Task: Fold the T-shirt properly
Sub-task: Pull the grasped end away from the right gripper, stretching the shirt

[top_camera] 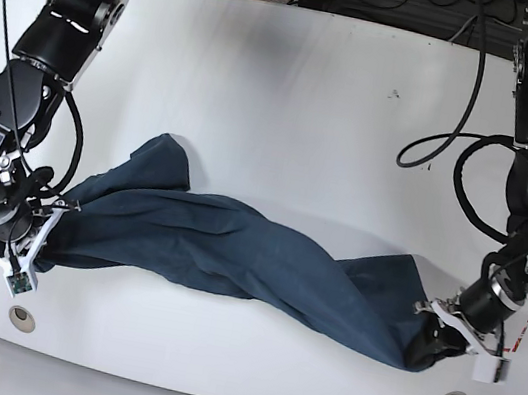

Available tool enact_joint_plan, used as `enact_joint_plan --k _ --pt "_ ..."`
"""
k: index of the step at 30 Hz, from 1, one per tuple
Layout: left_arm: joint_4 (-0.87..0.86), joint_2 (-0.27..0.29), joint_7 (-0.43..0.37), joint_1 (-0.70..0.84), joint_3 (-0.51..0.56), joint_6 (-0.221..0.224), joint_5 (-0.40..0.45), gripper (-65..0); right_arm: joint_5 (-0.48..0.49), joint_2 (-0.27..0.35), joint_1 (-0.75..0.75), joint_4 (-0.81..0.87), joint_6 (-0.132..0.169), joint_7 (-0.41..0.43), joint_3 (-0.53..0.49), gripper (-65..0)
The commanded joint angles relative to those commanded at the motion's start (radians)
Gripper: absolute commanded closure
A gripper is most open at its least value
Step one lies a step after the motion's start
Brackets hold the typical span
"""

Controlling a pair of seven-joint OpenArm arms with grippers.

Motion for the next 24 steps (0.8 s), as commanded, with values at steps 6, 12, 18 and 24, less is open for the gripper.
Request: enact_joint_plan --k 6,12,18,24 --pt "0.005 -0.060 0.060 -0.092 -0.043 -0.003 -0.003 0.0 0.000 0.014 0.114 -0.066 0.000 0.000 -0.069 0.0" --pt "0.005 -0.104 0.066 -0.146 -0.092 -0.003 -0.005 0.0 0.000 0.034 0.204 -0.109 0.000 0.000 -0.106 0.0" --pt "-0.003 -0.106 0.068 -0.199 -0.160 -0.003 -0.003 0.0 0.000 0.037 0.321 -0.180 0.000 0.000 -0.120 0.0" --pt "-0.002 -0.129 0.107 -0.267 -0.186 -0.003 -0.003 0.0 0.006 0.069 0.410 -0.184 0.000 -0.002 -0.121 0.0"
